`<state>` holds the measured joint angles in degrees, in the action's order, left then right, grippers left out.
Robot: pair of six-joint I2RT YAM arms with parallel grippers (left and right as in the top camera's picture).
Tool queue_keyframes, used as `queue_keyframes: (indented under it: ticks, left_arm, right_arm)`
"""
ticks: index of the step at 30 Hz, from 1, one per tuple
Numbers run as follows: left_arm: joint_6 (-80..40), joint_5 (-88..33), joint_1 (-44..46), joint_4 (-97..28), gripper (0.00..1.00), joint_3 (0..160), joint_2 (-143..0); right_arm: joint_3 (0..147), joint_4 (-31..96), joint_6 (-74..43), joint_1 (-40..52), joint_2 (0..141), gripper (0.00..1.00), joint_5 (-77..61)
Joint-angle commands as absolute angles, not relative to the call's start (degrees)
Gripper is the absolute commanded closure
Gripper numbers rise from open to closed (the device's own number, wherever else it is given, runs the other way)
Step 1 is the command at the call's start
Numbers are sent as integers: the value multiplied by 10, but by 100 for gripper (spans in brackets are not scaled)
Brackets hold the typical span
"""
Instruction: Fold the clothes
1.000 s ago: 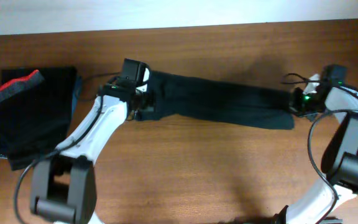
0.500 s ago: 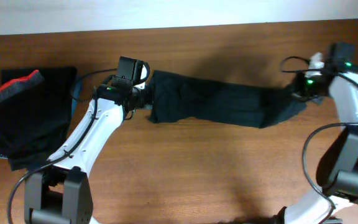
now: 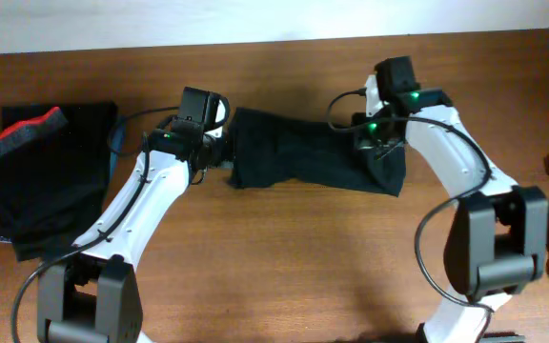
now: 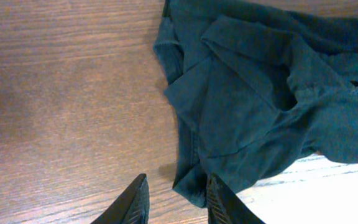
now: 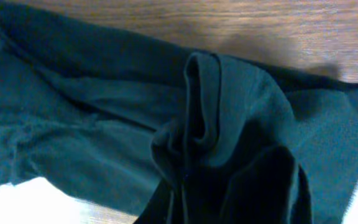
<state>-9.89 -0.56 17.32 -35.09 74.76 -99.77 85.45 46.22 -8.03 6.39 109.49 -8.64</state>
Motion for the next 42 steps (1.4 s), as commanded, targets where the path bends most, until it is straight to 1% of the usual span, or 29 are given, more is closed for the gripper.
queue_keyframes:
  ticks: [1,9,41,42]
  left_arm:
    - [-94,0,171,-357,70,753,-994]
    - [-94,0,171,-356,69,753,-994]
    - [-94,1,171,-356,69,753,-994]
    - [-94,1,171,-356,69,753,-994]
  right_arm:
    - [865,432,-115,85,1134,96,-70]
    - [865,419,-108,108,1149,95,-70]
    - [865,421,-108,109,1149,95,-70]
    - [865,421,-108,109,1149,92,-73]
